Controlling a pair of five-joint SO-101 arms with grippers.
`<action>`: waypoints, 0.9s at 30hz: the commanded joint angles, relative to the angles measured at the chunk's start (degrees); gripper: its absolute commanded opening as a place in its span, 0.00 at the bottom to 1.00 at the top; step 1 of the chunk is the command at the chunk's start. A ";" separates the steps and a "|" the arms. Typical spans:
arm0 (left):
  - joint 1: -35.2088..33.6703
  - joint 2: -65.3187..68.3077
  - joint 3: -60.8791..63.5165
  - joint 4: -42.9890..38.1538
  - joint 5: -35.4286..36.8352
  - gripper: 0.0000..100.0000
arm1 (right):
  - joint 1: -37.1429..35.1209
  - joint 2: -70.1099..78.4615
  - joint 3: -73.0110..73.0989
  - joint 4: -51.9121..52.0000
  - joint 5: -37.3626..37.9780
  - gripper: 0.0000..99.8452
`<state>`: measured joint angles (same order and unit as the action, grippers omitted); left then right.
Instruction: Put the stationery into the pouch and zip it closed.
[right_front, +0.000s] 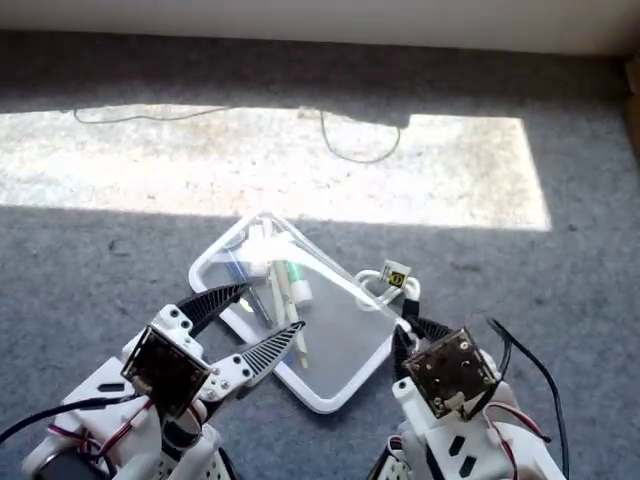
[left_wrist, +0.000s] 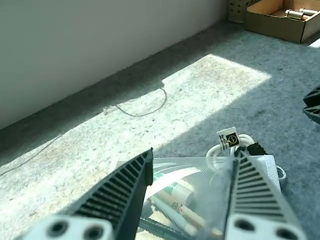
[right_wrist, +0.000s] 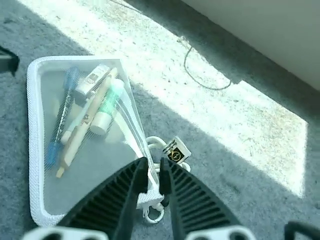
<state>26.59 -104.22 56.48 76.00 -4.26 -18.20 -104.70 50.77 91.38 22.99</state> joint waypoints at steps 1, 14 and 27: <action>-1.19 -0.40 -5.49 2.20 0.26 0.24 | -0.13 -0.13 3.21 0.13 0.79 0.03; -23.69 -0.40 -6.37 4.66 0.26 0.24 | 6.55 -0.66 8.92 -2.07 0.79 0.01; -29.32 -0.40 4.88 6.95 -10.11 0.01 | 14.90 -0.66 22.81 -11.91 -11.43 0.01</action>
<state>-2.24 -104.31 57.80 82.86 -11.65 -3.96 -104.53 72.84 81.45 14.64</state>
